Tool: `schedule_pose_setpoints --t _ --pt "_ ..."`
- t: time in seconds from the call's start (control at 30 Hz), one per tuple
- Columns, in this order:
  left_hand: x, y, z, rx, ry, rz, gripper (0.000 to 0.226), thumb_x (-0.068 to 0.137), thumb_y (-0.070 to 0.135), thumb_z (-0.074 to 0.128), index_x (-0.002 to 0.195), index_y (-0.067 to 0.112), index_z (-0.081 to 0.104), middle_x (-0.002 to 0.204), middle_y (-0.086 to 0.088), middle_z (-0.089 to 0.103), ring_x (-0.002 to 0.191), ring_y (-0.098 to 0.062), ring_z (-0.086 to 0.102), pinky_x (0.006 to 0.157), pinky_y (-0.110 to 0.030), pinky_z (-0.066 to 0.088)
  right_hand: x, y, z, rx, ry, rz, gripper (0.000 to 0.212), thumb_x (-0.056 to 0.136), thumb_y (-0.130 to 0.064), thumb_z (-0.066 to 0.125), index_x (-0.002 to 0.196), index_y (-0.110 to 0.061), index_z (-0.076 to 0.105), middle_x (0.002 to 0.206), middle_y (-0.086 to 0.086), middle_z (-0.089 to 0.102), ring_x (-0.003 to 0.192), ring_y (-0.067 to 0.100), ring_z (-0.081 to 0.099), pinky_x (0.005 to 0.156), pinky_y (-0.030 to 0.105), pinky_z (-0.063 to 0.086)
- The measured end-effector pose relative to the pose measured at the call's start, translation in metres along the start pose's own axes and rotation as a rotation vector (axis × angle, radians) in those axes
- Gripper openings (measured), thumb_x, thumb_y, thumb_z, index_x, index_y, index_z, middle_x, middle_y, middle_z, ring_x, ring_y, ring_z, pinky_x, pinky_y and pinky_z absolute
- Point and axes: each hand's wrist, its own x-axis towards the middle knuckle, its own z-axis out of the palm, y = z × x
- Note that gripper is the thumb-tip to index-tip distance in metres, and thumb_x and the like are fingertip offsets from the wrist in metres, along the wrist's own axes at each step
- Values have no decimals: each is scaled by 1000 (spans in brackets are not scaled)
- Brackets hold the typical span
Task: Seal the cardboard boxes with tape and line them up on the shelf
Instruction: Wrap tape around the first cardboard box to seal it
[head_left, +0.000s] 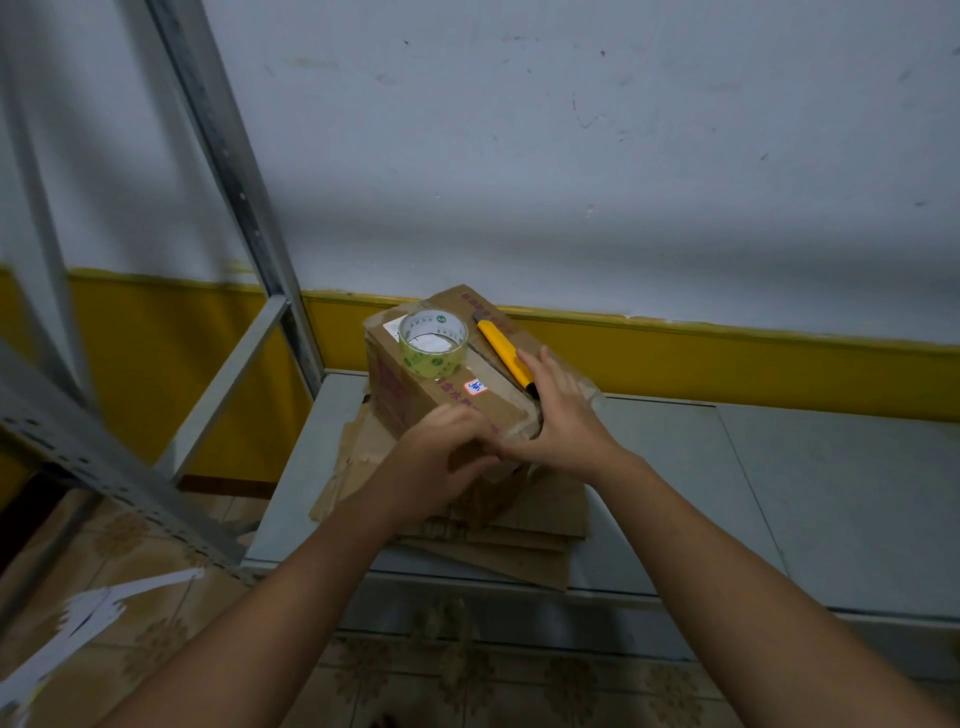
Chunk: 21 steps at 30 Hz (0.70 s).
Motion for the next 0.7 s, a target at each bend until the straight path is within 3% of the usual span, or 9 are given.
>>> schedule_pose_setpoints --t 0.3,0.4,0.5,0.63,0.7 --pt "-2 -23 -2 -30 33 67 22 83 21 90 100 13 79 105 6 76 102 -12 68 86 -34 57 0 3 1 -34 5 -23 128 57 -89 73 159 -46 10 171 -9 8 155 18 13 121 49 23" --pt "-3 -25 -3 13 45 68 15 87 23 86 99 15 81 107 6 75 102 -14 68 85 -37 56 7 19 -8 -38 93 -33 97 73 -91 57 154 -44 30 162 -8 34 147 18 28 117 49 29" --pt "-11 -20 1 50 47 13 12 92 24 79 103 18 79 113 9 72 108 -15 65 85 -40 57 20 51 -10 23 185 101 66 96 -76 34 150 -40 44 158 -1 42 148 23 29 117 54 30" --pt "-20 -6 10 32 133 -155 18 91 14 79 107 23 77 118 16 67 113 -14 60 88 -40 56 19 67 -5 234 121 164 49 108 -51 41 152 -32 47 149 3 47 135 13 42 112 37 36" --pt "-25 -4 13 -22 177 -220 25 90 9 79 109 24 76 121 19 65 118 -13 59 94 -37 56 13 64 -2 269 152 174 47 108 -46 44 152 -31 47 145 2 48 127 7 43 112 37 39"
